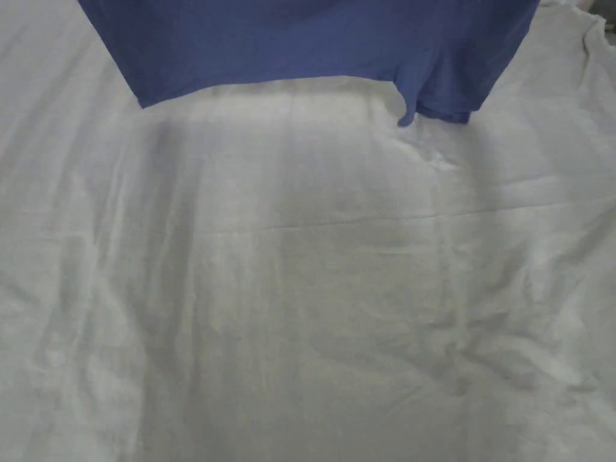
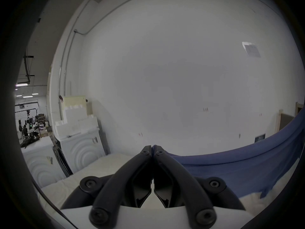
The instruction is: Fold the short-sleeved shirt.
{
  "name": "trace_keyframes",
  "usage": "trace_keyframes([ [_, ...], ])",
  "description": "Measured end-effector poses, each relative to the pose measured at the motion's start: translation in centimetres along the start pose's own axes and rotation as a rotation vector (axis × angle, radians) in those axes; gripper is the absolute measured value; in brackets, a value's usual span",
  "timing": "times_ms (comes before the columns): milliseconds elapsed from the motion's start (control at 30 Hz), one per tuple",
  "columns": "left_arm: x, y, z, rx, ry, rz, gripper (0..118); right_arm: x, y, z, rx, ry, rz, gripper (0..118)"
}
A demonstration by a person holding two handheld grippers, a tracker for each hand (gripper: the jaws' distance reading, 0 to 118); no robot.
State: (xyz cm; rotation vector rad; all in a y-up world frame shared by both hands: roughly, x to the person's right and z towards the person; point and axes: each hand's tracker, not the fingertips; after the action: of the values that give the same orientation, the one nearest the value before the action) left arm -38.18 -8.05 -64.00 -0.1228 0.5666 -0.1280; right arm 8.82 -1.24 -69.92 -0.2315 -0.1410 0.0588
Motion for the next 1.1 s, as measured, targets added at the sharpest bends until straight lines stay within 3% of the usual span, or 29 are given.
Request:
trace_keyframes([
  [267, 3.1, -13.1, -1.0, -0.231, -0.049, -0.073, 0, 0.7, -13.4, -5.0, -0.255, 0.013, -0.013, 6],
  [467, 3.7, -22.1, 1.9, -0.405, -0.103, -0.068, 0, 2.0, -23.3, -4.3, -0.426, 0.012, -0.111, 6],
  [667, 2.6, -28.9, 7.4, -0.540, -0.156, -0.072, 0, 3.3, -31.3, -0.7, -0.562, 0.059, -0.129, 6],
  [867, -0.8, -31.7, 13.7, -0.590, -0.195, -0.100, 0, 5.2, -36.4, 6.5, -0.686, 0.108, -0.043, 6],
  [1100, -8.5, -32.9, 22.4, -0.638, -0.210, 0.083, 0, 8.5, -38.3, 15.5, -0.731, 0.154, -0.050, 6],
])
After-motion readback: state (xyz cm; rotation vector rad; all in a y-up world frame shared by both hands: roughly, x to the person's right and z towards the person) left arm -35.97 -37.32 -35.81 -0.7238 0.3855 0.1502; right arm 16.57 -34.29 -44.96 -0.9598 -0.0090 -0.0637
